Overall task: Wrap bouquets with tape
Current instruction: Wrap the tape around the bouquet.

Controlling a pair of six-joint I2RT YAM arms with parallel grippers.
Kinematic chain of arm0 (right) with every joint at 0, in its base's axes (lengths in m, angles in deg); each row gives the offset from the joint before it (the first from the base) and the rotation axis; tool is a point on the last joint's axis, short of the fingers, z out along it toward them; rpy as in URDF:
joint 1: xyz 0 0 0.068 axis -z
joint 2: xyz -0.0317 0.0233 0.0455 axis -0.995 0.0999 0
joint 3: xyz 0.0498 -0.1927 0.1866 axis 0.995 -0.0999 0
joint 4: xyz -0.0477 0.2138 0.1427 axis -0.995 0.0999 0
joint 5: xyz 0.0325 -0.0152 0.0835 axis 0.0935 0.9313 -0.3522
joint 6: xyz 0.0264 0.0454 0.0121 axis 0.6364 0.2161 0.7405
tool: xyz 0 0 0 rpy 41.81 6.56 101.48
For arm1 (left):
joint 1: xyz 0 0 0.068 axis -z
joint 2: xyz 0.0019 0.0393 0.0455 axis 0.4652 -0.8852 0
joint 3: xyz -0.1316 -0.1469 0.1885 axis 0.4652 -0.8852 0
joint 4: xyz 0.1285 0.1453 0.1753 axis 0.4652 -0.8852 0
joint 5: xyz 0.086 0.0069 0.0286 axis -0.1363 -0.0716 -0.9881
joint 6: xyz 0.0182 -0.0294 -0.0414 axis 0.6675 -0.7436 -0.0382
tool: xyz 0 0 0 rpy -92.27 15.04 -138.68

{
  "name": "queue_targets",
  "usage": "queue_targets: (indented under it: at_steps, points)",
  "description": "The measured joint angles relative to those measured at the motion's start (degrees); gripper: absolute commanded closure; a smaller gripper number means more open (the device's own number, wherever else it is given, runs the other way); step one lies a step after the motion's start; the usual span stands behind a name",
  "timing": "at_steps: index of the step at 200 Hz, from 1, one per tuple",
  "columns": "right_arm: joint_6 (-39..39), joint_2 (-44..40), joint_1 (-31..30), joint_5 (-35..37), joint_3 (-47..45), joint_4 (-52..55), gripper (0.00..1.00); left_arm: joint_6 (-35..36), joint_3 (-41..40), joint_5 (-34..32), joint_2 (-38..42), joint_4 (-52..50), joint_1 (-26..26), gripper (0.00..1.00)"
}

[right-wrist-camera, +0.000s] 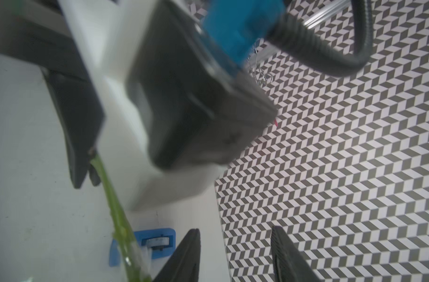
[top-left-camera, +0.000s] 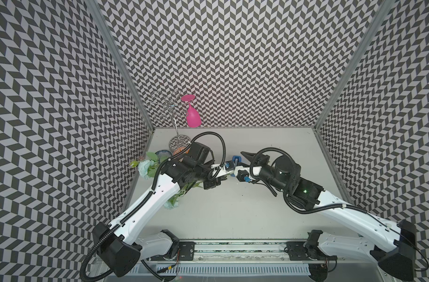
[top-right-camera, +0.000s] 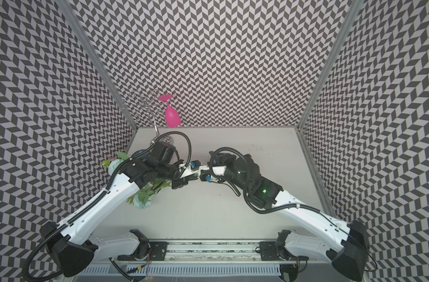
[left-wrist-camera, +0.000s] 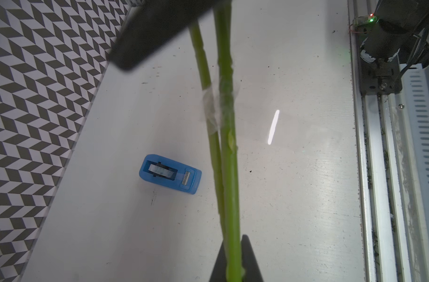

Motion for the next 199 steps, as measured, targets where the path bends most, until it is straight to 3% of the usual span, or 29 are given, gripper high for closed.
queue_targets:
  at_steps: [35, 49, 104, 160, 179, 199]
  points:
    - [-5.0, -16.2, 1.3, -5.9, -8.6, -0.7, 0.45, 0.0, 0.0, 0.3, 0.2, 0.0, 0.0, 1.0]
    - [-6.8, -18.7, 0.8, -7.7, -10.7, -0.7, 0.45, 0.0, 0.0, 0.5, 0.2, 0.0, 0.0, 1.0]
    - [-10.1, -5.4, -1.4, -9.1, -10.1, 2.4, 0.45, 0.0, 0.0, 0.7, 0.2, 0.0, 0.0, 1.0]
    - [-7.3, -0.2, -2.2, -11.5, -7.1, -0.2, 0.47, 0.0, 0.0, 0.6, -0.1, -0.7, -0.2, 1.0]
    - [-5.5, 1.4, -2.2, -11.7, -5.4, -0.3, 0.54, 0.0, 0.0, 0.6, -0.4, -0.7, -0.2, 1.0]
    - [-3.6, 2.7, -2.2, -10.9, -4.0, -0.2, 0.7, 0.0, 0.0, 0.6, -0.5, -0.7, -0.2, 1.0]
